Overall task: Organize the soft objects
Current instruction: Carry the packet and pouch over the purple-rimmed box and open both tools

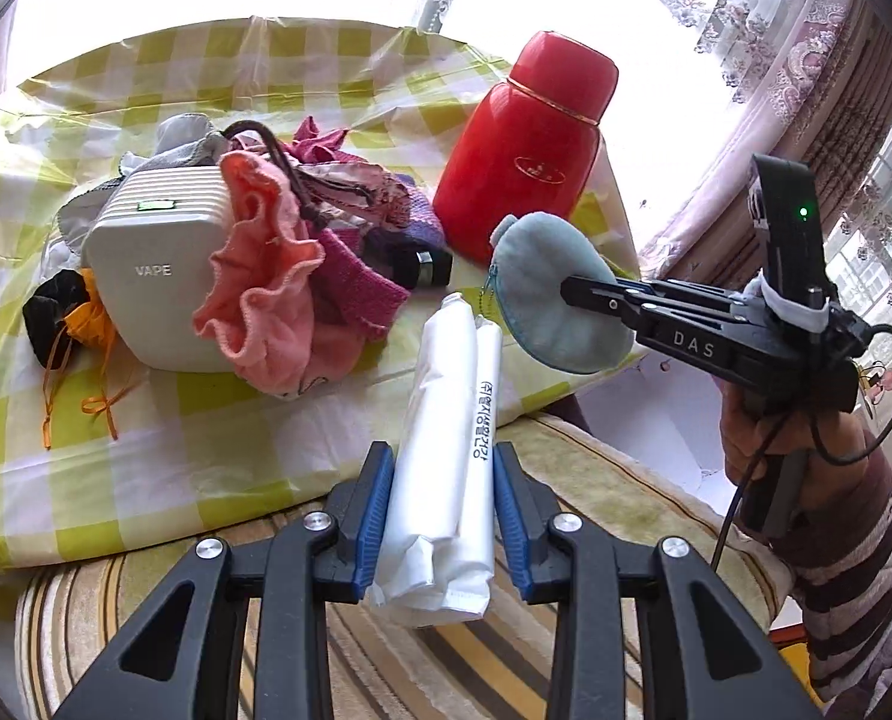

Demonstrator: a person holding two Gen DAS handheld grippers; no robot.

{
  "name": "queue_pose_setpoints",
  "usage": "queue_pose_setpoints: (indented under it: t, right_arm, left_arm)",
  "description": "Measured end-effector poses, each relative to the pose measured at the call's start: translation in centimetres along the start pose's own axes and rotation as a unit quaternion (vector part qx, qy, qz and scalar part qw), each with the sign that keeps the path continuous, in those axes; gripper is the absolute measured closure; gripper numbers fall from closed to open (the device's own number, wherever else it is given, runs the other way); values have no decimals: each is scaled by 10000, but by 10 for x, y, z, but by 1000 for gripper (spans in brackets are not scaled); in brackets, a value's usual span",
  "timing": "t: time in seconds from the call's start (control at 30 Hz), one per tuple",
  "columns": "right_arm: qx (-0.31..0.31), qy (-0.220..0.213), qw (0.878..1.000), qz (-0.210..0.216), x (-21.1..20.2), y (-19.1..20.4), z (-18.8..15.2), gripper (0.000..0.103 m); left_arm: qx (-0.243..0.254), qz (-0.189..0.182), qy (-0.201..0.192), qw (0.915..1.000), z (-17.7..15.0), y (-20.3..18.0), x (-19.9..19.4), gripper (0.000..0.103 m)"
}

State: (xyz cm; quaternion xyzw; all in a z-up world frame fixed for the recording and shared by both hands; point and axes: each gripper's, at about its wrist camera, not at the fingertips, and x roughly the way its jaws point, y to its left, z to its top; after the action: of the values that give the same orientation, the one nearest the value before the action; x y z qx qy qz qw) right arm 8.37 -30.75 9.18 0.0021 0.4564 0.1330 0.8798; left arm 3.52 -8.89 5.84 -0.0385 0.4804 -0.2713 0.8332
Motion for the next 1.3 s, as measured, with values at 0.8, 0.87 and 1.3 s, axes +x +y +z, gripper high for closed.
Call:
queue_pose_setpoints:
  t: [0.8,0.87,1.3]
  right_arm:
    - [1976,103,9531,-2289,-112,-131,-92,69]
    - [1906,-42,9535,-2334,-114,-127,-90,48]
    - [908,250,9903,-1020,-63,-56,-55,36]
  left_arm:
    - [977,-1654,322,9808,26,-180,86,40]
    - [1178,-1525,160,9811,23,-176,79,40]
    - [692,-605,-330,9952,4,-87,8,40]
